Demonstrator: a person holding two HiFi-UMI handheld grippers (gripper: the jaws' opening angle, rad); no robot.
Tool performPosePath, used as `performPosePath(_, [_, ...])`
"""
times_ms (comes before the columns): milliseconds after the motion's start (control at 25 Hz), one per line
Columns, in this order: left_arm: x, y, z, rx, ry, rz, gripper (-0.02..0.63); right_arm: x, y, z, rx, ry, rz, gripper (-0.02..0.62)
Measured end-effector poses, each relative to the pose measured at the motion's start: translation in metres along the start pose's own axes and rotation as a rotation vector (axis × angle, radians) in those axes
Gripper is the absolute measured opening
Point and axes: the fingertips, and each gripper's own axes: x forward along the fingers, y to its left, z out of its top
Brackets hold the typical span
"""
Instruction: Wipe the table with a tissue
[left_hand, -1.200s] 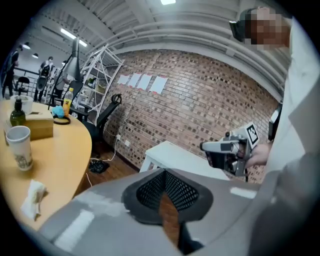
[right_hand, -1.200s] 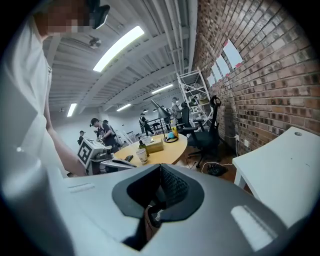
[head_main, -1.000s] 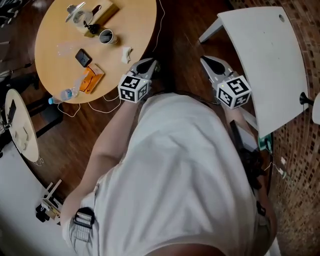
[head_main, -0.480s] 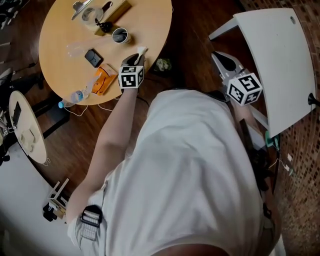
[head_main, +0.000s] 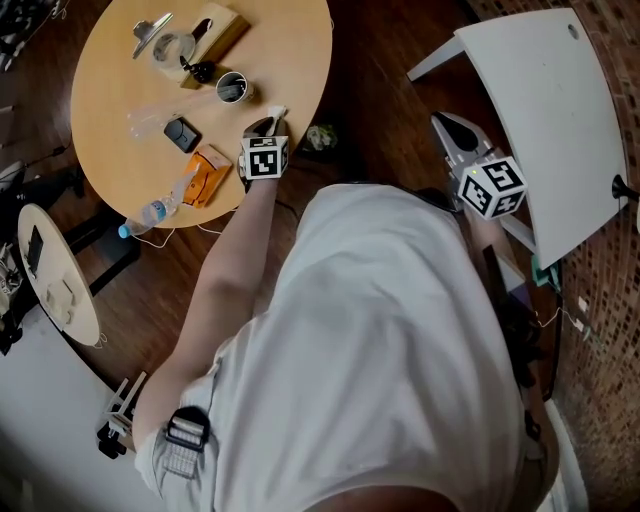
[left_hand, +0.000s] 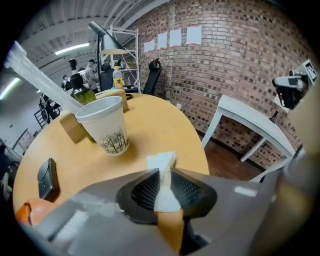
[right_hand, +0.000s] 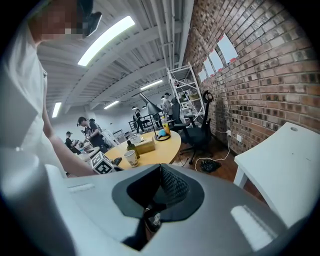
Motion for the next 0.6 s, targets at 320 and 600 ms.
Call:
performPosePath(320, [-0.001, -0.004, 0.000, -0.021, -0.018, -0.027, 0.025, -0.001, -0.006, 0.004, 0.026, -0.020, -0.020, 0.009])
performPosePath(600, [-0.026, -0.029, 0.037, -0.269, -0.235, -0.257, 0.026, -0.006, -0.008, -0.004, 0.053, -0.031, -0.046, 0.009])
